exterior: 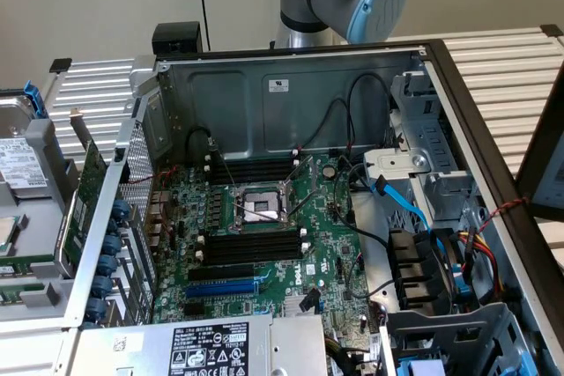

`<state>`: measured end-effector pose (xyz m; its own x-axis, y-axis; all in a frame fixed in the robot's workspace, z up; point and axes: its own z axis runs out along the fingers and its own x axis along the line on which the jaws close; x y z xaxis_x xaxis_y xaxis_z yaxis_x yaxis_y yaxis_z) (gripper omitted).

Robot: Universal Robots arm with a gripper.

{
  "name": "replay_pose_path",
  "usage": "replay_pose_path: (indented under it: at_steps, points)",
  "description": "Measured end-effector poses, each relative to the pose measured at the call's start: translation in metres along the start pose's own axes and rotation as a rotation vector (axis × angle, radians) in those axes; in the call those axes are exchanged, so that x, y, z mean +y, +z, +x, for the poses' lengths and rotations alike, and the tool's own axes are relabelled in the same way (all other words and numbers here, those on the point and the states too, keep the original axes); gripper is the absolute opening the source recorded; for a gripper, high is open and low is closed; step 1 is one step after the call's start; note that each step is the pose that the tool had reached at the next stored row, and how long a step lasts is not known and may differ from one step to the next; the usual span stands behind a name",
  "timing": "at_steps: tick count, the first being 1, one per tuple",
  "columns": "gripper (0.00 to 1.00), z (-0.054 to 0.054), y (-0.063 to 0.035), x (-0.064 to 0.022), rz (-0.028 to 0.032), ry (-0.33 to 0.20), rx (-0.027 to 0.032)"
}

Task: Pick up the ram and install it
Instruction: 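Pick up the ram and move it above insertion slot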

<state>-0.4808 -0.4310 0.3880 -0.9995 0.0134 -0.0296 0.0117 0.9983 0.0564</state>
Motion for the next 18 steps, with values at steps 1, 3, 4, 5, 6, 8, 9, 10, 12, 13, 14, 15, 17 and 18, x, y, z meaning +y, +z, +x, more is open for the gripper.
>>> replay_pose_path:
  at_steps: [1,3,4,5,6,8,9,10,12,13,14,15,17,18]
  points:
    - [0.1,0.0,0.0001,0.0,-0.0005,-0.017,0.0009]
    - [0.1,0.0,0.0004,0.0,-0.0016,-0.053,0.003]
    - [0.1,0.0,0.0004,0.0,-0.0021,-0.072,0.0041]
    - [0.1,0.0,0.0005,-0.0001,-0.0026,-0.09,0.0051]
    - [0.1,0.0,0.0007,0.0,-0.0032,-0.108,0.0061]
    - [0.1,0.0,0.0008,-0.0001,-0.0043,-0.145,0.0082]
    - [0.1,0.0,0.0009,-0.0001,-0.0048,-0.163,0.0092]
    - [0.1,0.0,0.0011,-0.0001,-0.0053,-0.181,0.0102]
    - [0.1,0.0,0.0013,-0.0001,-0.0064,-0.218,0.0123]
    - [0.1,0.0,0.0014,-0.0001,-0.007,-0.236,0.0133]
    - [0.1,0.0,0.0014,-0.0001,-0.0075,-0.253,0.0143]
    - [0.1,0.0001,0.0015,-0.0001,-0.008,-0.272,0.0155]
    - [0.1,0.0,0.0017,-0.0001,-0.0091,-0.308,0.0175]
    - [0.1,0.0001,0.0018,-0.0001,-0.0097,-0.326,0.0184]
